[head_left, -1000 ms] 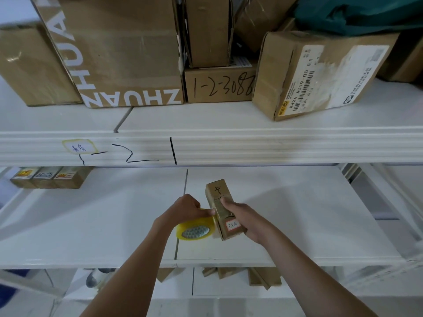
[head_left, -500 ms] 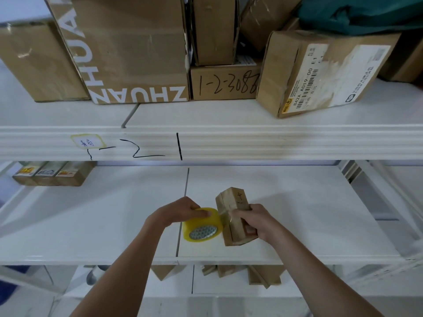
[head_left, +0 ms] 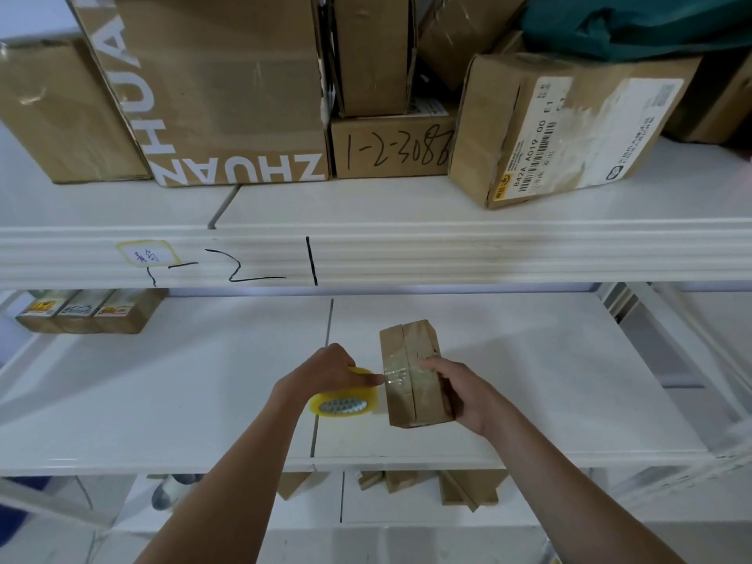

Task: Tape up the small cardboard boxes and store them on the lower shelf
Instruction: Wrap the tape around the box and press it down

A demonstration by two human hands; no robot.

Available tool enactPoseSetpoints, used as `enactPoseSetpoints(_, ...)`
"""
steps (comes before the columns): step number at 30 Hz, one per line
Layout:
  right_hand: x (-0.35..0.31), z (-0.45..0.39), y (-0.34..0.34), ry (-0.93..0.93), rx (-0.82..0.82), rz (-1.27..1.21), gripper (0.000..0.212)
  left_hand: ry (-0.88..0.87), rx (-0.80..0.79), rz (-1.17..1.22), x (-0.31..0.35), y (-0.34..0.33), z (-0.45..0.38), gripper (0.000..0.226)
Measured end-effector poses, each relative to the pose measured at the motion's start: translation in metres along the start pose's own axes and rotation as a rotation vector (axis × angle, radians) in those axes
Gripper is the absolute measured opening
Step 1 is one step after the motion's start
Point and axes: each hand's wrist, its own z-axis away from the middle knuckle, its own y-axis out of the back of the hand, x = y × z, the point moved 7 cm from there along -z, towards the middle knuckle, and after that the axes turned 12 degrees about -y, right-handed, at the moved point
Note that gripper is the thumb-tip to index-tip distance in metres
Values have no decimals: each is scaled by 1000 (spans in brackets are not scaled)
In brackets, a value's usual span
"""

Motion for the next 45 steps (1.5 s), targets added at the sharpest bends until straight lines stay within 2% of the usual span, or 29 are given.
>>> enactPoseSetpoints(3, 6, -8, 0, -24, 71, 60, 47, 15, 10, -1, 1, -6, -3, 82)
enactPoseSetpoints(5, 9, -12, 2, -29, 187, 163, 53, 19, -33, -42, 2, -13, -5, 78)
enactPoseSetpoints(8, 14, -19, 17, -15, 333, 258, 42, 32, -84, -113, -2, -20, -6, 80)
enactPoseSetpoints(12, 25, -29, 26, -81, 309, 274, 48, 58, -125, -172, -12, -28, -7, 84)
enactPoseSetpoints(18, 38, -45, 35, -133, 359, 330, 42, 95, -147, -342, -4, -34, -10, 81)
enactPoseSetpoints(22, 45, -47, 38, -142, 289, 256, 39, 122, -163, -353, -4, -38, -15, 79)
enactPoseSetpoints(27, 57, -51, 36, -148, 328, 279, 43, 143, -156, -395, -7, -40, -17, 83)
enactPoseSetpoints(31, 36, -38, 36, -117, 644, 791, 45, 135, -169, -405, -7, -41, -19, 80)
enactPoseSetpoints(32, 30, -36, 35, -88, 692, 854, 43, 138, -176, -391, -7, -41, -19, 80)
enactPoseSetpoints(35, 19, -38, 34, -12, 711, 832, 35, 131, -136, -315, -8, -36, -18, 79)
enactPoseSetpoints(38, 19, -39, 35, -25, 684, 812, 32, 82, -146, -231, -12, -33, -17, 83)
enactPoseSetpoints(40, 20, -37, 35, -8, 720, 814, 35, 48, -174, -190, -18, -30, -17, 71)
enactPoseSetpoints(43, 18, -24, 42, 80, 936, 847, 38, 2, -165, -173, -25, -26, -14, 50)
enactPoseSetpoints(45, 18, -13, 53, 58, 1113, 978, 38, -8, -147, -162, -26, -28, -14, 44)
